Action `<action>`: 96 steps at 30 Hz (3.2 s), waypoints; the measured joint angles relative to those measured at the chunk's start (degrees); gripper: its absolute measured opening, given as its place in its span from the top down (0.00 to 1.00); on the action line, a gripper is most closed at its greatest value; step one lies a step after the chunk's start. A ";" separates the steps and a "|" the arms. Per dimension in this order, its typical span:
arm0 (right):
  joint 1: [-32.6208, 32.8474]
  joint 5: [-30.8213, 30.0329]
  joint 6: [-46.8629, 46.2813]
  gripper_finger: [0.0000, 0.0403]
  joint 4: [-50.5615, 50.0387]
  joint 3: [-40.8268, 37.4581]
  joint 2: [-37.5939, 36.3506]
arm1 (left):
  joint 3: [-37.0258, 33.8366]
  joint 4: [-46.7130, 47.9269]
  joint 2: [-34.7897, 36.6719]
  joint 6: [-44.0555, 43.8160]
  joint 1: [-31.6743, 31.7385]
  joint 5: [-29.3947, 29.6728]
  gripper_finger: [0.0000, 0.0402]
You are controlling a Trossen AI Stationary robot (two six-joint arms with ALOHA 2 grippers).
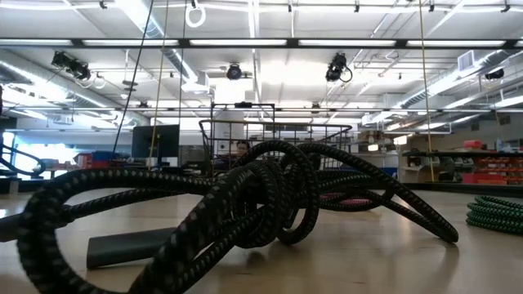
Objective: Pick and place USB-C Cables
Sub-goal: Put the light blue charger cable into the wire basket
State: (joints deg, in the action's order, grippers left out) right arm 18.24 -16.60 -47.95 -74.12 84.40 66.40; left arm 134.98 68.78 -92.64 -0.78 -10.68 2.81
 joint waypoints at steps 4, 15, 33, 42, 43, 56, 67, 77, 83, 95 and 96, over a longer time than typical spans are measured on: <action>0.00 4.79 -4.55 0.49 -4.81 0.00 4.04 | 0.00 0.16 0.00 0.11 -0.02 -0.01 0.53; 1.13 12.03 -11.13 0.49 -9.04 0.00 15.96 | 0.00 0.12 0.00 7.56 0.00 0.17 0.53; 12.64 17.78 -37.10 0.45 -10.79 -0.02 27.44 | 0.00 1.00 0.00 12.20 2.02 0.20 0.53; 17.13 21.57 -47.87 0.35 -8.83 -0.02 33.11 | 0.00 1.92 0.00 12.04 6.37 0.20 0.53; 17.46 22.22 -48.59 0.34 -8.58 -0.02 33.96 | 0.00 2.01 0.00 12.04 6.87 0.20 0.53; 18.85 28.73 -47.48 0.22 2.25 -0.02 44.70 | 0.00 4.05 0.00 11.93 11.35 0.20 0.53; 22.51 37.90 -48.03 0.22 2.32 -5.92 46.49 | 0.00 4.83 0.02 11.91 11.61 0.17 0.53; 25.55 35.33 -62.79 0.22 27.91 -21.29 39.62 | 0.00 5.54 0.02 11.68 11.58 0.17 0.53; 26.03 34.45 -63.72 0.22 34.52 -26.13 38.83 | 0.00 5.54 0.02 10.40 11.58 0.17 0.53; 26.16 33.15 -61.35 0.24 37.28 -28.37 38.85 | 0.00 5.52 0.02 10.38 11.58 0.17 0.53; 26.14 33.29 -61.38 0.26 37.41 -28.37 38.87 | 0.00 5.50 0.02 10.38 11.58 0.17 0.53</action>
State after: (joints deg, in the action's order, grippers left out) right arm 44.38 16.69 -109.33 -36.71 56.03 105.27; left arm 134.98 74.28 -92.62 9.61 0.91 2.97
